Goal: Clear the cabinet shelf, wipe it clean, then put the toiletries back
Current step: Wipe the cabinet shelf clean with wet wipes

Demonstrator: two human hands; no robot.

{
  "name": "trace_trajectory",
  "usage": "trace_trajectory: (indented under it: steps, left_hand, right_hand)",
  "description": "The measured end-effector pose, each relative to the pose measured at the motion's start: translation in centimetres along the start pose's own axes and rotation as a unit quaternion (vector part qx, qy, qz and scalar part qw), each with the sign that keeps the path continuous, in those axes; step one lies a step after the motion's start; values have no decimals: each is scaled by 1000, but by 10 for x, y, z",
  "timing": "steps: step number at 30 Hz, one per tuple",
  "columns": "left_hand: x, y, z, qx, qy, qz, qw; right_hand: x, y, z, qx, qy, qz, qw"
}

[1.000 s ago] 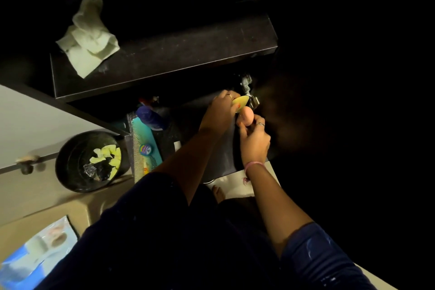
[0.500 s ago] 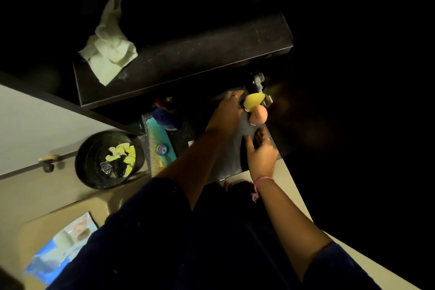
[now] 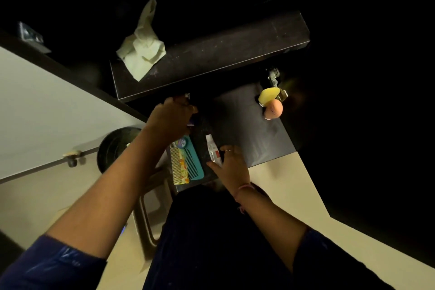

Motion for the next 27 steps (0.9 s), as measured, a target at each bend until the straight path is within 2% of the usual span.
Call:
trace_trajectory:
  steps: [3,6,9,14,18,21,24,27]
  left_hand:
    - [5,-1,10,34,-18,-68,997]
    - [2,-4,15,62,-46,-92,993]
    - [-14,-9,17,69,-71,-156,983]
    - [-44,-42,27,69,-104,-305,944]
    - [-53,-77,52,56,-114,-347,929]
    - [-55,-93,67,41,-114,-370,921]
    - [-60,-101,80,24,-111,-398,910]
    - [-58,-103,95,-11,-76,-376,924]
  right_hand:
    - [4,1,1,5,-24,-33,999]
    - [9,0,3,21,-22,-22,999]
    - [13,-4,5,39,-11,31,999]
    - [1,-18,1,75,-1,177,981]
    - [-49,-65,-12,125,-126,260,949]
    - [-79,-120,-29,195,-208,322,903]
    - [-99,-158,-38,239,-258,338,873]
    - [-113,-167,-36,246,-282,319,871]
Point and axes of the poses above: each hand's wrist, its own z-axis towards the middle knuckle, its own x-axis out of the palm, y = z × x, the point moved 10 cm from there along z, towards the middle knuckle, and after that the axes turned 1 degree about y, right-handed, at the moved point
